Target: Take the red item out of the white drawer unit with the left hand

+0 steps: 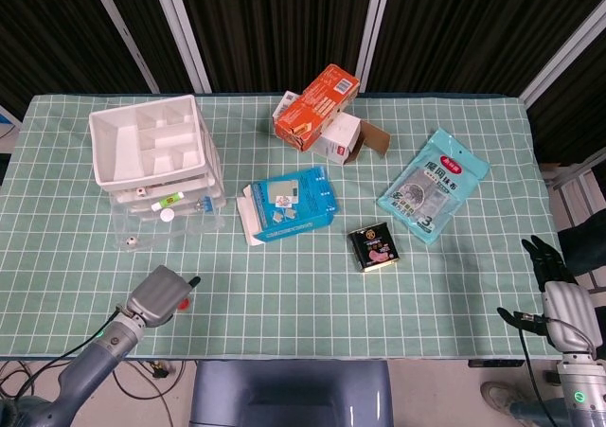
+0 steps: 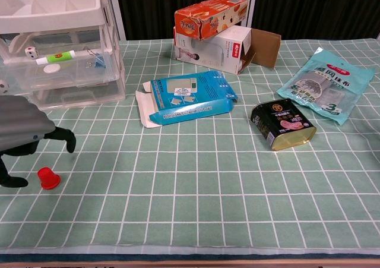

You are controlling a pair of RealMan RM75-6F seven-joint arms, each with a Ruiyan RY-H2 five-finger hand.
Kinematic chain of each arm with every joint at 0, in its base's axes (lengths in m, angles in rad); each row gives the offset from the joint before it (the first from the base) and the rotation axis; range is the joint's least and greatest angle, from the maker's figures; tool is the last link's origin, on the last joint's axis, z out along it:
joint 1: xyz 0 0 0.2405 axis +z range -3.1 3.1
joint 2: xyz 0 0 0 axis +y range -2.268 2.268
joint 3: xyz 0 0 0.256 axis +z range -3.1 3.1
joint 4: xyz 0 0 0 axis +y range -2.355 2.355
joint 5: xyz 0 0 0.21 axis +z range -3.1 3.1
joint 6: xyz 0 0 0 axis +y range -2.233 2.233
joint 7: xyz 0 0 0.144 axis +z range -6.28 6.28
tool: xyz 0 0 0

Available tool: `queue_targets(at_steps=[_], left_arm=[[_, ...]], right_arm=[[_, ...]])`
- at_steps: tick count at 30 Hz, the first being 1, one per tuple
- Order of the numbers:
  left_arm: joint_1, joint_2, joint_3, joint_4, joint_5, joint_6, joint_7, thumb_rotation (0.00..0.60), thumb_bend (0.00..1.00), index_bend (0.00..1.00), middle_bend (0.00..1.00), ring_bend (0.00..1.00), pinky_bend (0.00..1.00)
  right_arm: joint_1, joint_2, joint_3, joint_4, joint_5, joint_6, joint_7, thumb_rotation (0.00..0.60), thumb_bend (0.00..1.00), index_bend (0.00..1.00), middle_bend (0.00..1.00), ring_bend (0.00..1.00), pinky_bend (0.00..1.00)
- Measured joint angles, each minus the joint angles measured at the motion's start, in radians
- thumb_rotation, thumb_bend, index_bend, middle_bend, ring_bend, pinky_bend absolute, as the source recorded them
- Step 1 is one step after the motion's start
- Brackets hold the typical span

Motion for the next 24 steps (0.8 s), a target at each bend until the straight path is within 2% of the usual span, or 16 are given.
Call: queue_targets(at_steps=[2, 4, 6, 7, 9, 12, 15, 19, 24], left_arm=[[0.02, 0.012, -0.002, -0.015, 0.047, 0.041, -0.032, 0.6, 0.16, 0.19, 0.7, 0.73, 0.85], [0.042, 0.022, 0.0, -0.023, 0.099, 0.087, -0.064, 0.6, 0.15, 0.13, 0.44, 0.51, 0.65], [0.077, 0.033, 0.006, -0.022, 0.176, 0.154, -0.105, 0.6, 0.15, 0.07, 0.25, 0.33, 0.47], [0.095, 0.037, 0.011, -0.019, 0.213, 0.188, -0.124, 0.6, 0.14, 0.04, 0.16, 0.23, 0.38], [0.146, 0.048, 0.025, -0.003, 0.296, 0.272, -0.17, 0.6, 0.13, 0.0, 0.04, 0.1, 0.24], [0.227, 0.063, 0.045, 0.033, 0.371, 0.385, -0.251, 0.6, 0.12, 0.0, 0.0, 0.01, 0.09], [0.298, 0.071, 0.053, 0.072, 0.396, 0.462, -0.338, 0.6, 0.1, 0.0, 0.0, 0.0, 0.02], [0.368, 0.067, 0.045, 0.141, 0.407, 0.543, -0.444, 0.6, 0.09, 0.0, 0.0, 0.0, 0.0], [0.438, 0.044, 0.011, 0.244, 0.402, 0.619, -0.555, 0.6, 0.08, 0.0, 0.0, 0.0, 0.0]], right_arm=[[0.0, 0.0, 0.0, 0.0, 0.0, 0.0, 0.0, 0.6, 0.07, 0.0, 0.0, 0.0, 0.22], [0.0, 0.0, 0.0, 0.001, -0.001, 0.0, -0.002, 0.6, 0.07, 0.0, 0.0, 0.0, 0.22], [0.001, -0.002, 0.0, 0.002, -0.002, 0.0, -0.004, 0.6, 0.07, 0.0, 0.0, 0.0, 0.22], [0.001, -0.002, 0.0, 0.003, -0.002, 0.001, -0.006, 0.6, 0.07, 0.0, 0.0, 0.0, 0.22], [0.001, -0.003, 0.0, 0.003, -0.003, 0.002, -0.009, 0.6, 0.07, 0.0, 0.0, 0.0, 0.22], [0.001, -0.005, -0.001, 0.004, -0.004, 0.003, -0.016, 0.6, 0.07, 0.0, 0.0, 0.0, 0.22], [0.001, -0.007, 0.0, 0.005, -0.006, 0.006, -0.025, 0.6, 0.07, 0.0, 0.0, 0.0, 0.22], [0.001, -0.012, 0.0, 0.009, -0.006, 0.008, -0.042, 0.6, 0.06, 0.0, 0.0, 0.0, 0.22], [0.002, -0.017, 0.001, 0.014, -0.005, 0.011, -0.056, 0.6, 0.07, 0.0, 0.0, 0.0, 0.22]])
